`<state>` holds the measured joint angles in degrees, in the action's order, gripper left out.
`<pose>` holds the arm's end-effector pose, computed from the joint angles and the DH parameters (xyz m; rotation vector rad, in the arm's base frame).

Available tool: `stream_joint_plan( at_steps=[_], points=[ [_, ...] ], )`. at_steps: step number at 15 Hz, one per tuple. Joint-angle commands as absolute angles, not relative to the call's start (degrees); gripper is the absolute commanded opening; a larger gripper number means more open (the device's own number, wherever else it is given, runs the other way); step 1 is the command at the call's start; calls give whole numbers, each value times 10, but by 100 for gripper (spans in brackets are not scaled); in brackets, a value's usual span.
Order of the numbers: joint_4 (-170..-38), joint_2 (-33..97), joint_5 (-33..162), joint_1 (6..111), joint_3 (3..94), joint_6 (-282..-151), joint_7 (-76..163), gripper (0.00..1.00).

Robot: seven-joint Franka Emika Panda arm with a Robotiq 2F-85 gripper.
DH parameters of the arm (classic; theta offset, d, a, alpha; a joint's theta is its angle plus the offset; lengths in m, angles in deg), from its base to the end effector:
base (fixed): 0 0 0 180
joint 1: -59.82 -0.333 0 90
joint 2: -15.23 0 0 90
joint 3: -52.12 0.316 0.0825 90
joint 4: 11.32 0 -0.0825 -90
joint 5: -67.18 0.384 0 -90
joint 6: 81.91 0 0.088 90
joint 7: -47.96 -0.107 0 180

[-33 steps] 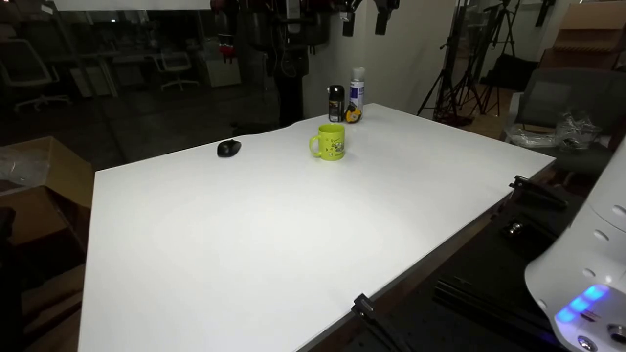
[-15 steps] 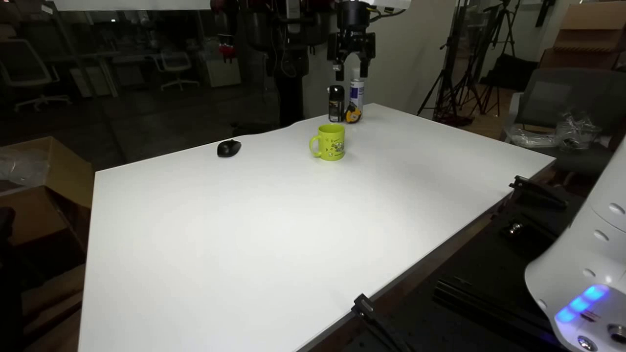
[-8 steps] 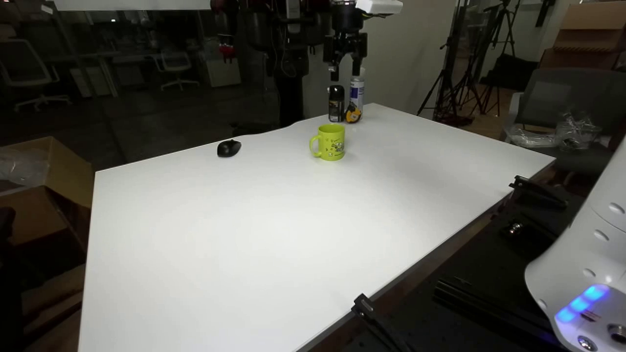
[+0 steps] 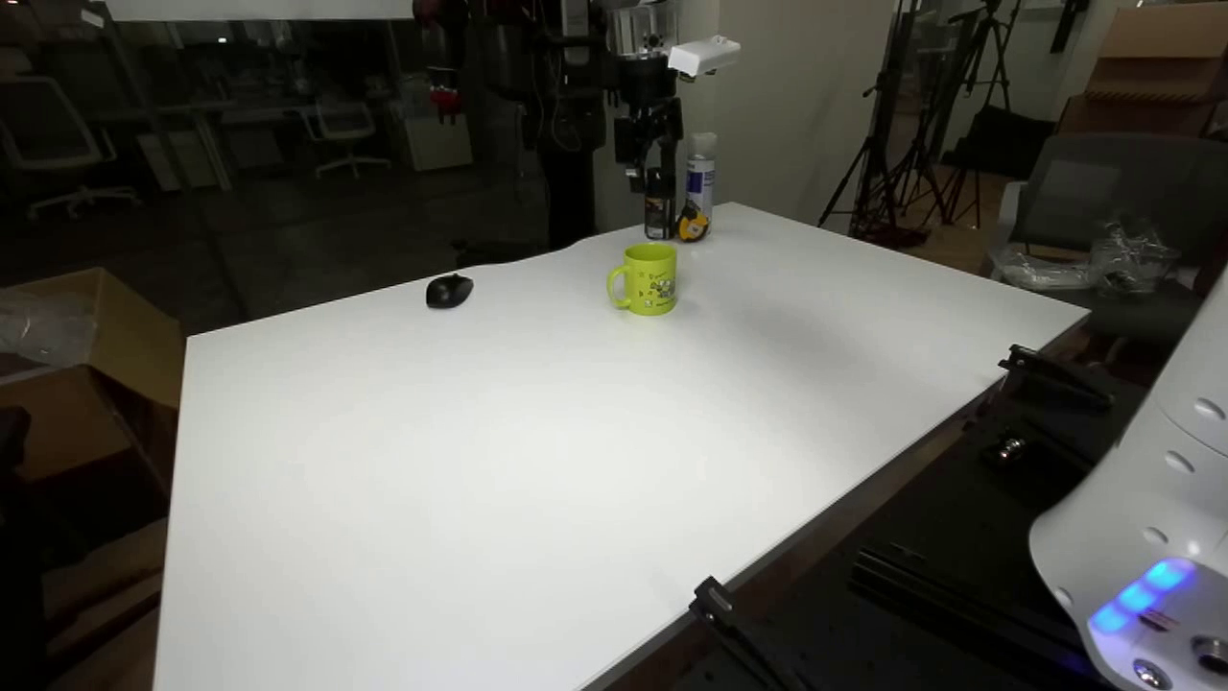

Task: Slide the yellow mug to the left

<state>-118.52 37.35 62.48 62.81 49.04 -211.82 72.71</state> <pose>0.6304 -0.0671 0.3095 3.0026 0.5812 -0.0185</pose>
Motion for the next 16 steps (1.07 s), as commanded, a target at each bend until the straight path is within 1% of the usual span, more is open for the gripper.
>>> stream_joint_plan(
  at_steps=[1,6,11,12,16],
  points=[
    [-1184,377,633,644,509,-2136,728,100],
    [-1128,442,693,655,544,-2169,730,100],
    [-1086,485,710,657,552,-2152,710,100],
    [-1120,467,700,655,552,-2170,722,100],
    [-1104,481,701,658,553,-2168,721,100]
  ],
)
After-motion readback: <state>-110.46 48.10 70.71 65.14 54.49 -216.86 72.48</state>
